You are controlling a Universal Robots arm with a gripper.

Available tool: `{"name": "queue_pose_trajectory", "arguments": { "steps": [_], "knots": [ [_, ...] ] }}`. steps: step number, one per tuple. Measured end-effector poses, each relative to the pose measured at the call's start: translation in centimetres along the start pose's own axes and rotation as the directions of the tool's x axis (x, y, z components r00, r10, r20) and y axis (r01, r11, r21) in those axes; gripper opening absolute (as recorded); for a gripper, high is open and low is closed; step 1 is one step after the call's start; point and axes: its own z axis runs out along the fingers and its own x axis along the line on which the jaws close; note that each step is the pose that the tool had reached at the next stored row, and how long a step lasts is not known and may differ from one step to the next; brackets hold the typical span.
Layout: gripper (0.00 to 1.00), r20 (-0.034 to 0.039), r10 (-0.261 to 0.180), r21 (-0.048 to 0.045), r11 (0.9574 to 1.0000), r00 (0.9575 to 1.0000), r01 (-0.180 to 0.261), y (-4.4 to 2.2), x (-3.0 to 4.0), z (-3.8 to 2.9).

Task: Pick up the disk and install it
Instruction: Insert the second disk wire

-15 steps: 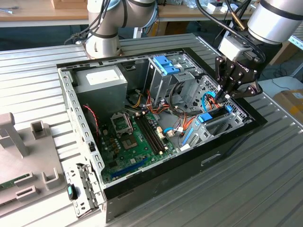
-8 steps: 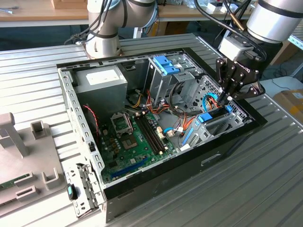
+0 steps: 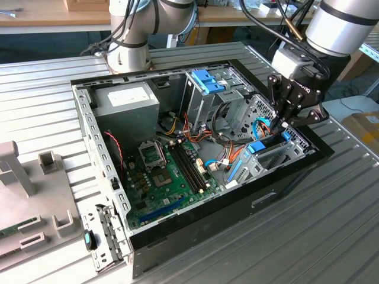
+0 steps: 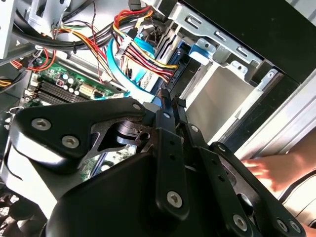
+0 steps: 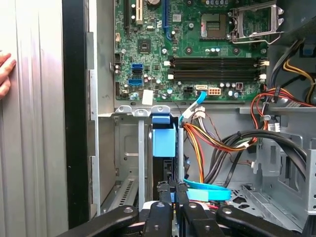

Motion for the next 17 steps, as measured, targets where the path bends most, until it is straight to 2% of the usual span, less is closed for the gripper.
{"name": "queue_pose_trajectory", "arguments": {
  "steps": [1,4,7,8,17],
  "knots": [
    [0.16,-0.0005,-0.005,0.0003,1.0,1.0,0.005,0.01,0.02,0.42],
    [0.16,-0.0008,-0.008,0.0005,1.0,1.0,0.008,0.03,0.0,0.95],
    [0.16,-0.0033,-0.01,0.0006,1.0,0.9999,0.01,0.03,-0.01,1.1],
    [0.16,-0.0244,-0.01,0.0004,0.9999,0.9996,0.01,0.04,-0.01,1.1],
    [0.16,-0.021,-0.01,0.0005,0.9999,0.9997,0.01,0.03,-0.12,1.08]
  ]
}}
